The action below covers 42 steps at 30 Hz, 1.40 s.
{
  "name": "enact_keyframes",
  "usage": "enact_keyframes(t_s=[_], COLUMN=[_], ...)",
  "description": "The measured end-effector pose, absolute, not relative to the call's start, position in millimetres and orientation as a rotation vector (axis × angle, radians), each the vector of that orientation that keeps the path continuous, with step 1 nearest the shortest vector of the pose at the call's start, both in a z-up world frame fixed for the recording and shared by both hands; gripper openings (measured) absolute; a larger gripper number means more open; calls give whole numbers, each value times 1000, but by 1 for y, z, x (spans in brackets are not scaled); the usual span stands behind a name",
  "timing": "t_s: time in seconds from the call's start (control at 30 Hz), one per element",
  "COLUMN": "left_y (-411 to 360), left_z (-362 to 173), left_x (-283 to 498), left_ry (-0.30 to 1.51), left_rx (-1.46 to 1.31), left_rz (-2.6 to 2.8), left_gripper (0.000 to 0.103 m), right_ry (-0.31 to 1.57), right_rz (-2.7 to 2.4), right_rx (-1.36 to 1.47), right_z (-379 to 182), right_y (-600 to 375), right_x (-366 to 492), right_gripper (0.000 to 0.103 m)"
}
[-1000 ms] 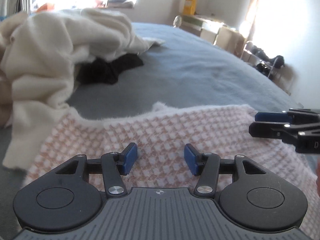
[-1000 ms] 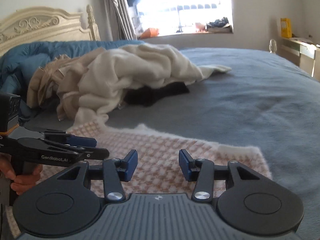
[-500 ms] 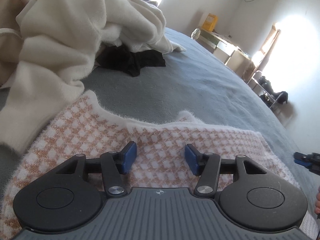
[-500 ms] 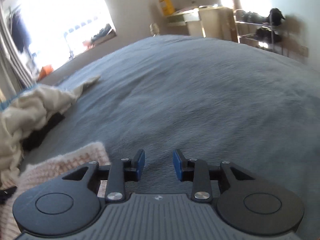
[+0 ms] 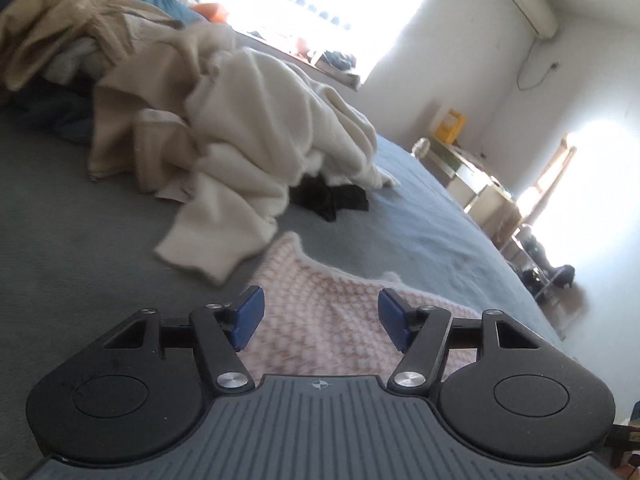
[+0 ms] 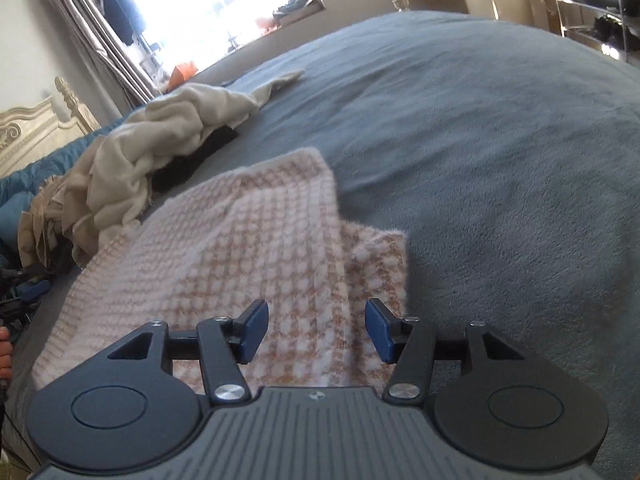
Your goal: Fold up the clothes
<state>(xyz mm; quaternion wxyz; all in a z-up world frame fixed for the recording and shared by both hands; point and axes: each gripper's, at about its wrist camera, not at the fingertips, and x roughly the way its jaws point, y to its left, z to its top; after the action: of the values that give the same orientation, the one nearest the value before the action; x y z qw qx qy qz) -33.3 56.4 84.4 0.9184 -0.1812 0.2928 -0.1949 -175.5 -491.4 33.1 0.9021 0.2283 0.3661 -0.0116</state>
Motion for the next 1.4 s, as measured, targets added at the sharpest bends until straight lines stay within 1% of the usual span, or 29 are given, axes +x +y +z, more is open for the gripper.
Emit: enact_keyframes(t_s=[0.07,0.13,0.17,0.3,0.4,0.43,0.47,0.5,0.53,0.57,0.6,0.8,1.03,1.3,1.4], left_y=[79,95,100,115,105,100,95,91,89,87,83,62,67,110,109], left_z=[81,72,66,42,27,21,15,9,3,-4,-7,-12,-15,-13,-14], left_x=[-52,-62,-64,-74,-78,-80,-80,-80,-79,-79,-78,-78,-76,-91,-89], left_ry=[592,612,628,680,665,656,653,657,659,660,659,625,626,605,647], left_rx=[-344,-344,-362,-433,-471,-478,-483,-493,-519,-551,-566,-538,-576,-730,-684], left_rz=[-338,-312,-315,-342,-413,-424,-427,-425,-427,-433,-445,-506,-530,-455,-436], left_gripper=[67,67,67,67,67,67,65,63,57,52,51,51,51,51,49], right_ry=[753,751,753,759,761,757,751,748,742,735,722,694,702,716,695], right_rz=[11,35,39,46,32,24,13,-1,-17,-33,-51,-139,-175,-173,-183], right_rx=[476,476,473,484,529,546,567,594,627,651,644,567,540,574,509], right_z=[33,34,34,35,33,31,30,28,27,27,30,46,47,27,35], right_y=[-488,-486,-485,-484,-489,-490,-490,-492,-493,-494,-491,-476,-475,-484,-475], right_x=[-180,-184,-185,-184,-174,-171,-169,-169,-170,-171,-176,-199,-202,-197,-204], right_gripper=[55,47,46,45,46,45,42,25,15,13,10,9,9,9,9])
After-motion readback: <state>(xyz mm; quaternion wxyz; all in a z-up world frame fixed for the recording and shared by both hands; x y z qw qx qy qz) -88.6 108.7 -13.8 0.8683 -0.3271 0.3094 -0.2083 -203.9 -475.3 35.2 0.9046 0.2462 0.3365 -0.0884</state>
